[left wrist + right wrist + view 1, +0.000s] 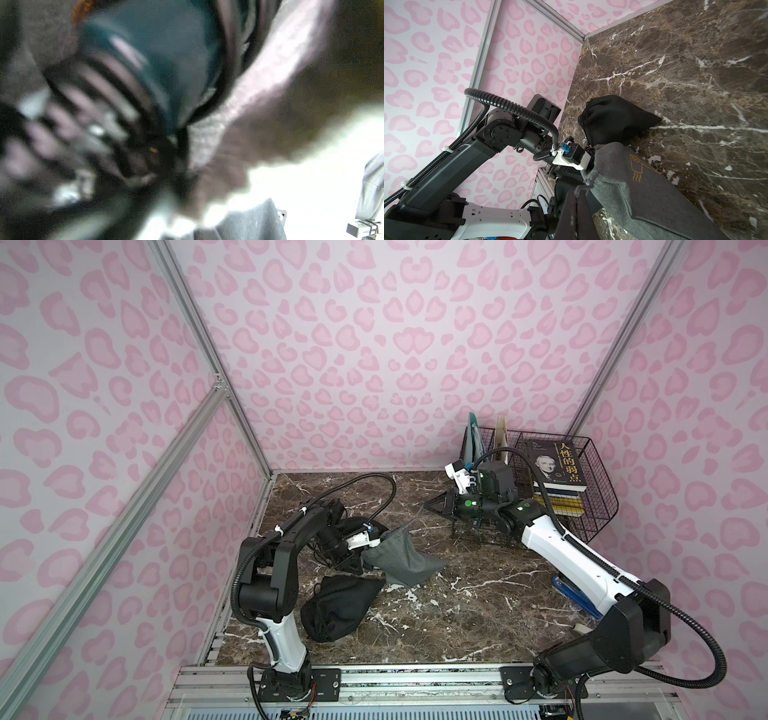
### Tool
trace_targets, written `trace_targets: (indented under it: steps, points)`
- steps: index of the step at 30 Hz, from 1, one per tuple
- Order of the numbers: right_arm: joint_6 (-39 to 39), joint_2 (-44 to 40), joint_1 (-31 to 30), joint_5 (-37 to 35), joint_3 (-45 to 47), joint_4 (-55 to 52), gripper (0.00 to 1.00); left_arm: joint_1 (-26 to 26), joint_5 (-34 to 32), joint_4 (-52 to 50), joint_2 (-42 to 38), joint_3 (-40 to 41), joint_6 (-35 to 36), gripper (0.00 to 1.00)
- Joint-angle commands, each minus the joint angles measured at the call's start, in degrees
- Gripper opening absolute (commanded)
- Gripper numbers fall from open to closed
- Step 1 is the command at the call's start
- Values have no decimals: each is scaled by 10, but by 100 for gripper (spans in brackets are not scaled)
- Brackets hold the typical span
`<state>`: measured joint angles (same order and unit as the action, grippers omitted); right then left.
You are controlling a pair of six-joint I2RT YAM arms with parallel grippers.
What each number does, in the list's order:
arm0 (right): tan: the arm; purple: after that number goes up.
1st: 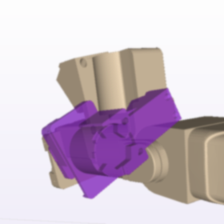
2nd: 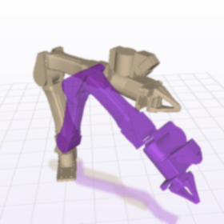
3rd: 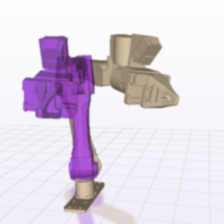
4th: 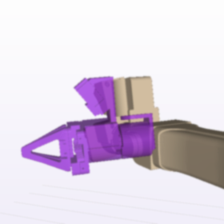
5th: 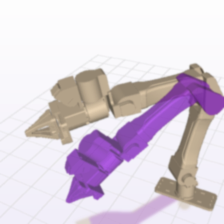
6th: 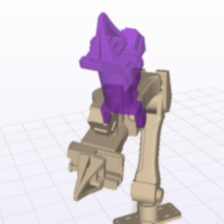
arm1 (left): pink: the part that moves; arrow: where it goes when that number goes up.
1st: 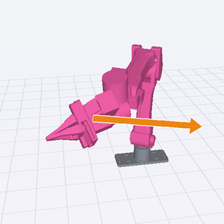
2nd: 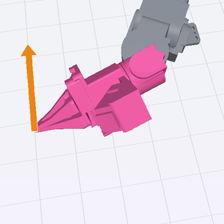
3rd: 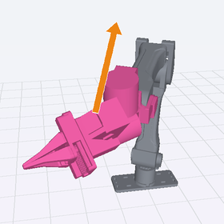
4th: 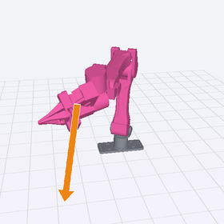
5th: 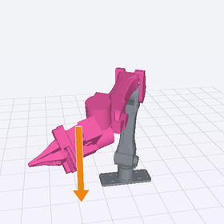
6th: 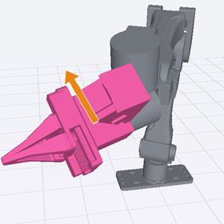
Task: Pack away hair dryers
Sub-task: Pull the drawstrings on both sides of the drawstring bag.
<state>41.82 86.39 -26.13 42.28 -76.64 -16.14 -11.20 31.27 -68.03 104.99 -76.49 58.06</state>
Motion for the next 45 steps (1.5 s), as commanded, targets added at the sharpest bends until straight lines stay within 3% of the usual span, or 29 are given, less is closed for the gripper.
trace_targets:
  steps: [1, 5, 22, 37, 45]
  points:
    - [-2, -3, 0, 3, 0, 9, 0, 1, 5, -1, 0, 4, 0, 10]
    - [-1, -6, 1, 2, 2, 11, 0, 5, -2, 24, -5, 8, -24, 2]
    - [-2, -17, 0, 3, 10, 9, 0, 28, 6, 63, -3, -17, -109, 2]
    - [-10, -43, -13, -14, 11, -4, 0, 45, -131, 216, -114, -7, -331, 2]
    - [-24, -78, -54, -79, 4, -39, 0, 45, -242, 275, -135, -19, -404, 2]
